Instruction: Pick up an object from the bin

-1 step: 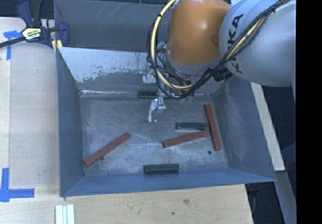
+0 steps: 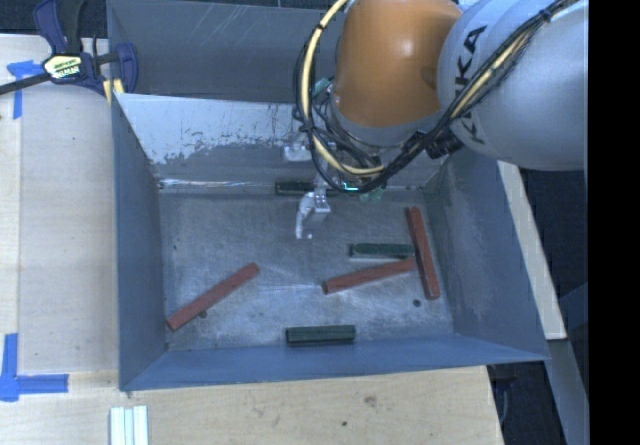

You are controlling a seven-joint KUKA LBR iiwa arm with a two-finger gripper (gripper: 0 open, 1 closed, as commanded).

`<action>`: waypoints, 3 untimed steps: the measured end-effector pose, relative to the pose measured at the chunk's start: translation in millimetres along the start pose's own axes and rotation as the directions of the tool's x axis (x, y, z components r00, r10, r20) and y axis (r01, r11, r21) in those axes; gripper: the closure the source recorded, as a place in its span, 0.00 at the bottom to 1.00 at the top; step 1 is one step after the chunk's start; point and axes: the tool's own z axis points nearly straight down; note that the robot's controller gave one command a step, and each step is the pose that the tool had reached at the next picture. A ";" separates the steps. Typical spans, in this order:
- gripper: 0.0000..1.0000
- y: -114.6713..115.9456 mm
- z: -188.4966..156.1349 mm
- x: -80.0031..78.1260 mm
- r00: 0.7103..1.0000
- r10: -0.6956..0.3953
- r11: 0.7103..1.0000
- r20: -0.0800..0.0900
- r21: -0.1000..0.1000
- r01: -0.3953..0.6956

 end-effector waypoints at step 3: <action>1.00 80.3 131.7 15.5 0.927 -0.373 0.928 0.024 0.000 0.374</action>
Offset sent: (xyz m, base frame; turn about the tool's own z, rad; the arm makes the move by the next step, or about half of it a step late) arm -0.0557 0.0353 -0.1397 -0.2619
